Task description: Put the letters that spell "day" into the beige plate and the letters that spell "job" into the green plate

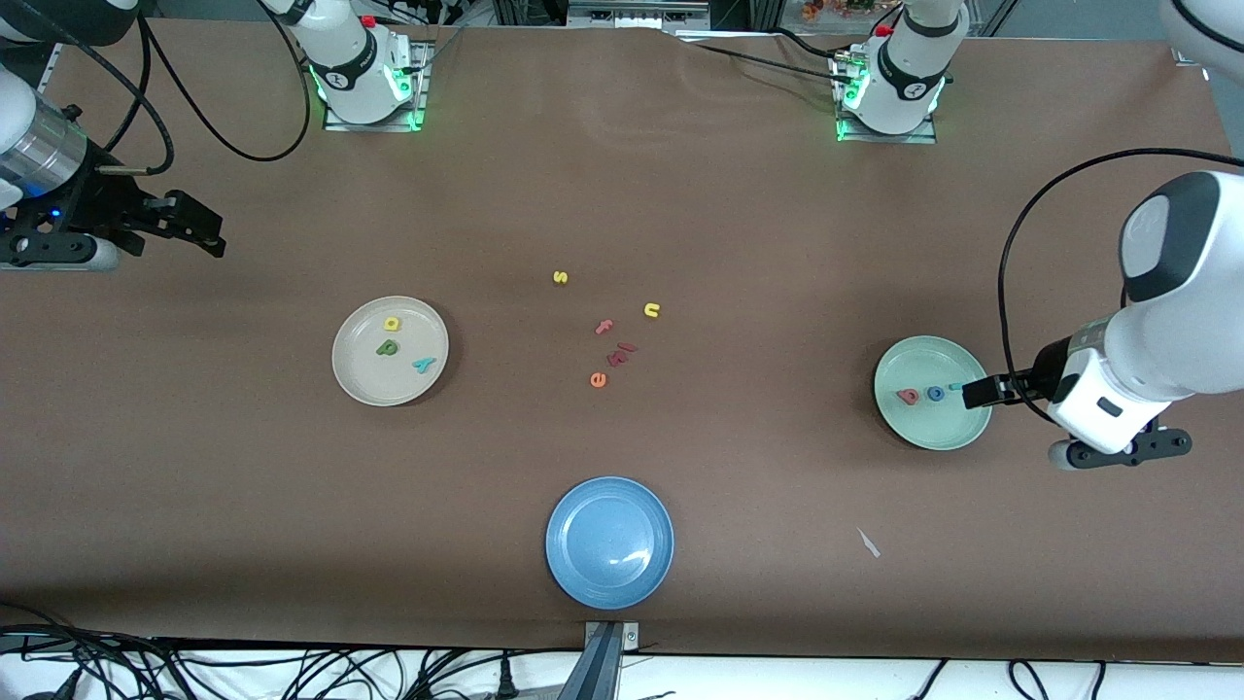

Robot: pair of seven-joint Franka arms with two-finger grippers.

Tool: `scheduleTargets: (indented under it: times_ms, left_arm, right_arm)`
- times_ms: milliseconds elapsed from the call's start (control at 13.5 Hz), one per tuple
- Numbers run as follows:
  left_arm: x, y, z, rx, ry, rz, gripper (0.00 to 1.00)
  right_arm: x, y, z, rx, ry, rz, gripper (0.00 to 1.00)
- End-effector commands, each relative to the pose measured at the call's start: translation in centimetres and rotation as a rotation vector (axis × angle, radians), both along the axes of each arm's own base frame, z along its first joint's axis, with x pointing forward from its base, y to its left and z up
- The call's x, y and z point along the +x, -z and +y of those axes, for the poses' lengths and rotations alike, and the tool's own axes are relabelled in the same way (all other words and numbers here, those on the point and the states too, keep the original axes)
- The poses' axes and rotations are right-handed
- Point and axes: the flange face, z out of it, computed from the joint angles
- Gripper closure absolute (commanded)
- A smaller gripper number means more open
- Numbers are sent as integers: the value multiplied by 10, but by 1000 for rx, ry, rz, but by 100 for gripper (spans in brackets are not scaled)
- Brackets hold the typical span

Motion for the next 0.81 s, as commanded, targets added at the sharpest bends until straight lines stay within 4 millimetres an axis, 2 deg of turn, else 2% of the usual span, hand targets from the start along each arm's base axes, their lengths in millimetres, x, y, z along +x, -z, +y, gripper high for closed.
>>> scheduleTargets:
  times_ms: [0,148,296,370,592,740]
  left_arm:
    - [8,-10,7,-13,80,-3,0]
    - [9,-8,8,-30,73,0,0]
    - [8,-9,-3,41,141,0,0]
    - [7,-14,1,29,139,-7,0]
    - [7,-12,14,-29,137,-5,0]
    - [7,-13,6,-30,206,-8,0]
  right_arm:
    - [0,-5,-2,17,10,9,0]
    - [0,-5,-2,16,10,10,0]
    - [0,-5,-2,18,10,10,0]
    - [0,-5,-2,18,10,9,0]
    - [0,-5,-2,18,9,10,0]
    - [0,-4,-2,18,10,13,0]
